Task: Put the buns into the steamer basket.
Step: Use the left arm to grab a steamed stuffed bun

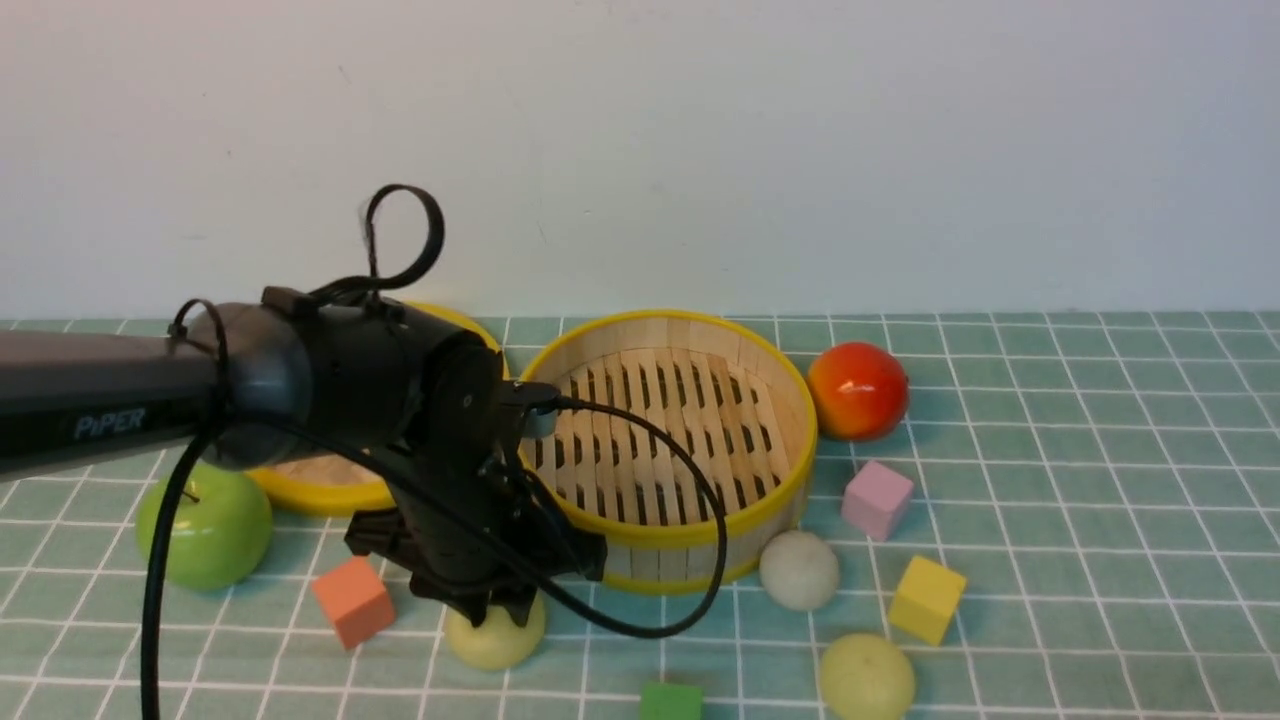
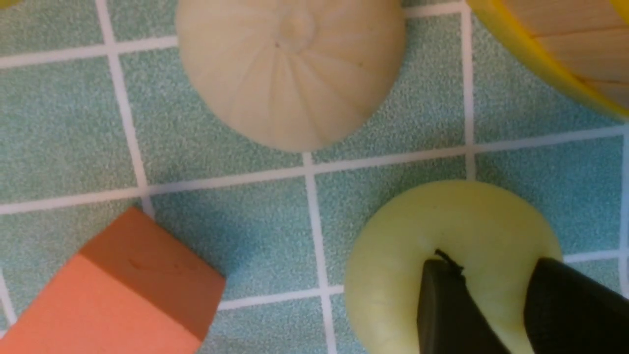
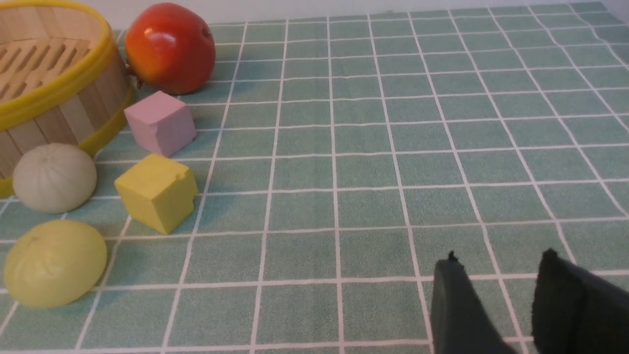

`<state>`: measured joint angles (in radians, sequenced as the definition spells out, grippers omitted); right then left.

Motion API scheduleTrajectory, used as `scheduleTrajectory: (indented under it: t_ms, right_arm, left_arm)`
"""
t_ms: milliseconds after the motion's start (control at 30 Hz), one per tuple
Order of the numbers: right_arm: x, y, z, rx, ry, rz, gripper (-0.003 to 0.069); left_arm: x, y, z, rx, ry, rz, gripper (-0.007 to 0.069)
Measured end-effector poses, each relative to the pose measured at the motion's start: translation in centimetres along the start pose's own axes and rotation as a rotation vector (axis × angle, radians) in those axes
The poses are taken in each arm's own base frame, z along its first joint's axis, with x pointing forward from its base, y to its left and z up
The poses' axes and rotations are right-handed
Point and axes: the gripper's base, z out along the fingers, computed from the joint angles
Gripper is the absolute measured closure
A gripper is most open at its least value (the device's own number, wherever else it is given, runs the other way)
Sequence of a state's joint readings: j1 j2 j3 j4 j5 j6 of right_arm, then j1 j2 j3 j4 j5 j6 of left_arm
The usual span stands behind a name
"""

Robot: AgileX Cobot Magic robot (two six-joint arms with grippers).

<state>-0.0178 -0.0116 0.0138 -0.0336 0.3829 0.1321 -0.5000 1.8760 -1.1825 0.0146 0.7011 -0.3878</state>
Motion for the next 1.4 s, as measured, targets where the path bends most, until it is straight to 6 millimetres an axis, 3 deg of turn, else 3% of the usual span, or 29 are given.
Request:
scheduleTrajectory:
  t_ms: [233,500,1400]
  right_arm:
    - [0.0,0.0,0.0,0.0,0.0,0.0,0.0419]
    - [0.0,0.0,0.0,0.0,0.0,0.0,0.0419]
    - [0.0,0.0,0.0,0.0,0.0,0.0,0.0419]
  left_arm:
    - [0.0,0.0,-0.3,-0.015,0.034,0.0,0.0386]
    - [-0.7,0.2,-2.2,-0.053,0.021,0.023,0.0386]
    - [-1.0,0.0,-2.2,-0.042,-0.005,-0.007,0.0386]
